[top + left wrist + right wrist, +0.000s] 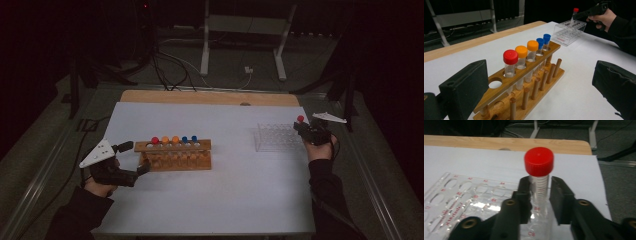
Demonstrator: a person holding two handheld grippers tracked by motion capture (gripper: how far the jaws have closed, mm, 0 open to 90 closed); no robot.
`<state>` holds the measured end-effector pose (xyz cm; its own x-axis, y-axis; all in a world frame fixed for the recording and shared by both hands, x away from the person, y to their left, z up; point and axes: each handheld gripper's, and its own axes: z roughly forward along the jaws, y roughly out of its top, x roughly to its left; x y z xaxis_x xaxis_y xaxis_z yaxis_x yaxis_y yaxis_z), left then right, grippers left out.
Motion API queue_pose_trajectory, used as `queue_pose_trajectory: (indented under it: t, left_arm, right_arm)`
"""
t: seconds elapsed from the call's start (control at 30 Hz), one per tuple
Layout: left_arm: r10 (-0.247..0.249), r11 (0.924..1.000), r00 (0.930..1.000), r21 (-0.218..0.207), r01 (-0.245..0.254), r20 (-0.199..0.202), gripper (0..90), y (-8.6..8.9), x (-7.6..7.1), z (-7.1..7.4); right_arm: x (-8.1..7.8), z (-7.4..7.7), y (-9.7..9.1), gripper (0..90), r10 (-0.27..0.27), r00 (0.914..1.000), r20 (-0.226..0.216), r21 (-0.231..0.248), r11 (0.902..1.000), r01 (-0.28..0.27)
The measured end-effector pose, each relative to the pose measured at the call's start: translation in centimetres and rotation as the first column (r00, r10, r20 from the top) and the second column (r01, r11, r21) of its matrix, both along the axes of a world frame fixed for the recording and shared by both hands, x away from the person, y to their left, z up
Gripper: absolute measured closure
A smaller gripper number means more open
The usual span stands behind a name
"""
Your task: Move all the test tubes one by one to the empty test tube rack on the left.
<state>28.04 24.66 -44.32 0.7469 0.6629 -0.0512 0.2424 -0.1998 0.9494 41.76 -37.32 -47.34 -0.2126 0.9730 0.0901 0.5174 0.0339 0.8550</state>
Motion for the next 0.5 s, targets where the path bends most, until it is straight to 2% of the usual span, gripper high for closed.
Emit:
queue_pose_trajectory:
  t: [0.27,0.4,0.5]
  left_arm:
    - [-0.004,1.0000,1.0000,-0.002,0.003,-0.006,1.4,0.0,0.0,0.0]
    - [-0.010,0.9999,0.9998,-0.003,0.010,-0.015,1.4,-0.1,0.1,0.0]
    - [-0.020,0.9998,0.9996,-0.003,0.020,-0.020,1.4,-0.1,0.1,0.1]
  right_arm:
    - [-0.1,0.4,0.5,75.1,-0.001,1.0000,0.005,-0.069,0.9976,0.001]
    - [-0.4,1.2,0.1,75.1,-0.009,0.9991,0.042,-0.026,0.9996,0.010]
    - [-0.7,2.1,0.0,75.1,-0.006,0.9981,0.061,-0.028,0.9996,0.007]
